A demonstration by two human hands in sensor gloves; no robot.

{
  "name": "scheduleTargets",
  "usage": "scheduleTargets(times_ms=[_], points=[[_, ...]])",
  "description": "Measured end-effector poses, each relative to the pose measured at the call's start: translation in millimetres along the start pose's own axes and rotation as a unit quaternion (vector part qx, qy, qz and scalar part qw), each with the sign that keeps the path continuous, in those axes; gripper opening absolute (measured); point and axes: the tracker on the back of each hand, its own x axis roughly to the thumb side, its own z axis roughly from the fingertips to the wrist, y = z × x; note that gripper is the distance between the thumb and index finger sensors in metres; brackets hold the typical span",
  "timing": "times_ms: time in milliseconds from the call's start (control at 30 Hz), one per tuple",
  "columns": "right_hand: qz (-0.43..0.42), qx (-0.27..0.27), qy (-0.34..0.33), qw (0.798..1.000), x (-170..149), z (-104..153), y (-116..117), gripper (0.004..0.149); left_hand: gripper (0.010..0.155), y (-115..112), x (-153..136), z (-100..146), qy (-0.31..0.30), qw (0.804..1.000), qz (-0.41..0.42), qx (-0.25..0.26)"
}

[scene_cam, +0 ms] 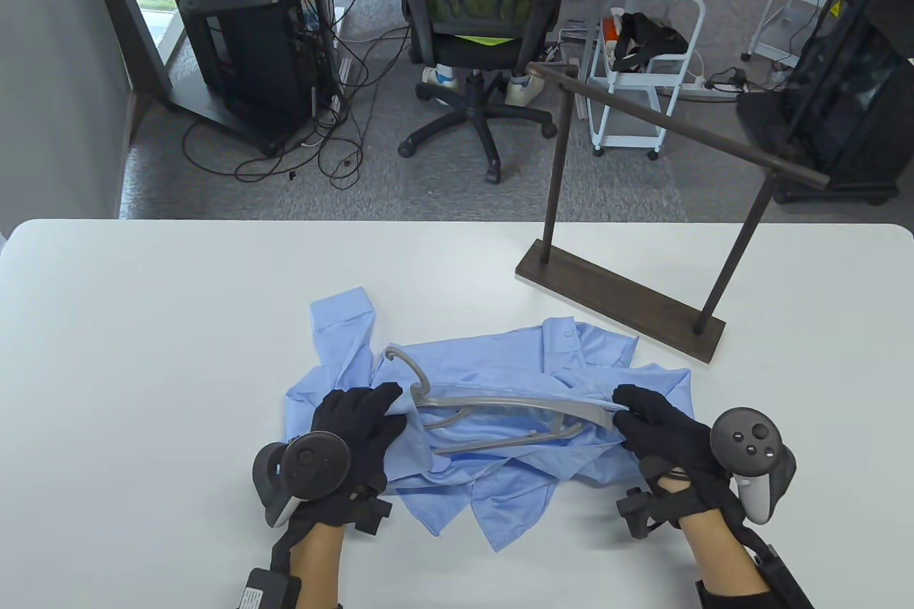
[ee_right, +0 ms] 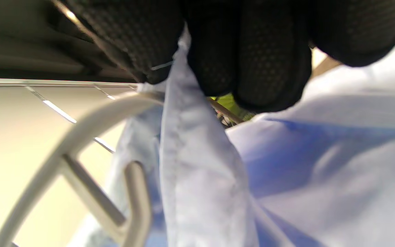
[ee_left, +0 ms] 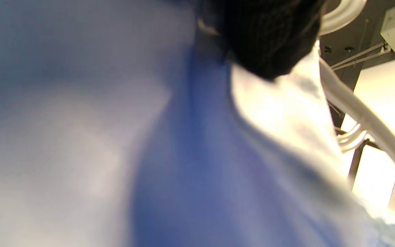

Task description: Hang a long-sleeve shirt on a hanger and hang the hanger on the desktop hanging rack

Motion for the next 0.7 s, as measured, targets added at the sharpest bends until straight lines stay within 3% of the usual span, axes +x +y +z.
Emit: scheduleTargets(times_ms=[233,533,700], points=[[0.076,-0.034,-0.117,0.990,37.3,21.0,12.7,0.044,0.056,-6.2,19.7,1.7,-0.021,0.998,-0.052,0.022],[0.127,0.034,-0.207,0.969,63.4,49.5,59.7,0.047,0.058,-21.4,40.4,5.9,-0.018,0.997,-0.062,0.051],[0.137,0.089,-0.238,0.958,66.9,61.7,86.5,0.049,0.058,-25.8,43.4,6.7,-0.018,0.999,-0.012,0.046]])
